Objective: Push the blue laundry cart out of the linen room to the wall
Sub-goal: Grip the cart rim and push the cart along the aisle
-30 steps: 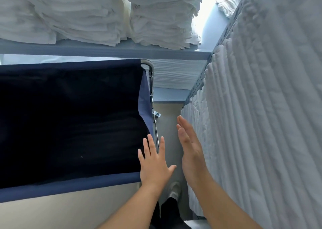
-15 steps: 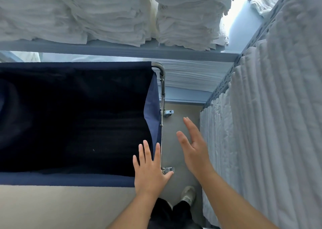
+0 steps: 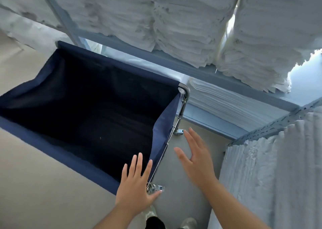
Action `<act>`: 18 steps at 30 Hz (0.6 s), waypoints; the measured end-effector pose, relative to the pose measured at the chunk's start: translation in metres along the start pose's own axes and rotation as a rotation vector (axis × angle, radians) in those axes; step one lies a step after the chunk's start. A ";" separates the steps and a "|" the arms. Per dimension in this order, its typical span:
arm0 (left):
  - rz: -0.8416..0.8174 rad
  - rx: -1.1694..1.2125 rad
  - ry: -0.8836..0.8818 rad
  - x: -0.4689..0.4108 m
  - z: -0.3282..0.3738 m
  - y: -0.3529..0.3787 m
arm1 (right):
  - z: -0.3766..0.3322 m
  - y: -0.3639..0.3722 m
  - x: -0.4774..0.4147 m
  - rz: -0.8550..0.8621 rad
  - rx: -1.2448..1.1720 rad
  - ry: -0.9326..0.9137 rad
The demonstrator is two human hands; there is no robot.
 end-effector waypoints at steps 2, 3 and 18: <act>-0.001 -0.007 0.002 0.001 -0.013 -0.001 | -0.009 0.010 -0.017 -0.069 0.075 -0.067; -0.003 -0.014 0.004 0.001 -0.019 -0.001 | -0.012 0.016 -0.026 -0.101 0.110 -0.100; -0.063 0.049 -0.589 0.014 -0.100 -0.001 | -0.013 0.075 -0.191 -0.532 0.490 -0.605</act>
Point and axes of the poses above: each hand's wrist, its own x-axis away from the middle knuckle, its own y-axis out of the palm, z = x × y, the point moved 8 cm from there along -x, towards the middle knuckle, and after that the axes turned 11 degrees about -y, right-handed, at the moved point
